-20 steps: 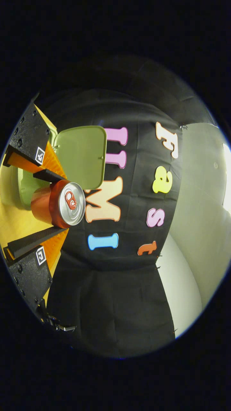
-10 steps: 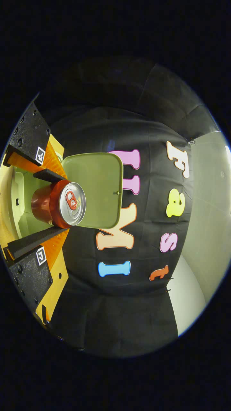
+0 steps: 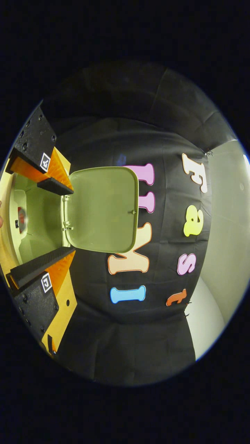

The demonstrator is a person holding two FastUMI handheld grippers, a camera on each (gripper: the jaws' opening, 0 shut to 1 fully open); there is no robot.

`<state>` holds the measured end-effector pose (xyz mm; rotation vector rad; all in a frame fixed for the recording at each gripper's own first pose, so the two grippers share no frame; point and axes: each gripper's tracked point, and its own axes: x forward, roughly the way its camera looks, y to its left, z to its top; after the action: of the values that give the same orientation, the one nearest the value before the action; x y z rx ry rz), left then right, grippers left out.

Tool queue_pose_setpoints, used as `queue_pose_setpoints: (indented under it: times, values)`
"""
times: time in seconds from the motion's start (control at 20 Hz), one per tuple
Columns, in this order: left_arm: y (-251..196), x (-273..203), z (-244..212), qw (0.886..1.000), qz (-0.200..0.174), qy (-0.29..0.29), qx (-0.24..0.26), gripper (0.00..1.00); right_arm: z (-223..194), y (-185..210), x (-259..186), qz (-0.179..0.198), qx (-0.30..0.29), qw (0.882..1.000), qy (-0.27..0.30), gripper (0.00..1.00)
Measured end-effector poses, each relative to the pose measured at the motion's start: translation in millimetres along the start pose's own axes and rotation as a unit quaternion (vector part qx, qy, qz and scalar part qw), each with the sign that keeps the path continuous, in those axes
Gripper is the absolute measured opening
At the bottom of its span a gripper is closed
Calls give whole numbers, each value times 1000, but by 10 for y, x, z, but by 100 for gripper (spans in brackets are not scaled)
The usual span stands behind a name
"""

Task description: Press the lid of the desktop garbage bin to open it, pick up the crumpled paper on the desktop and throw it into the bin, then pick up the pop can on the desktop and drop it into the bin, and finally close the garbage bin lid.

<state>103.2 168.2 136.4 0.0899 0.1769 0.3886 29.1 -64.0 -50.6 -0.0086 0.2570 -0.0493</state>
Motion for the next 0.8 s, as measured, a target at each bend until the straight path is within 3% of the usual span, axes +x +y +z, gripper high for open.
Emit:
queue_pose_setpoints:
  times: [0.8]
  values:
    - [-95,262,1176,997,18,-70,37,92,39,-94,-51,-9,10,1000,-7,98]
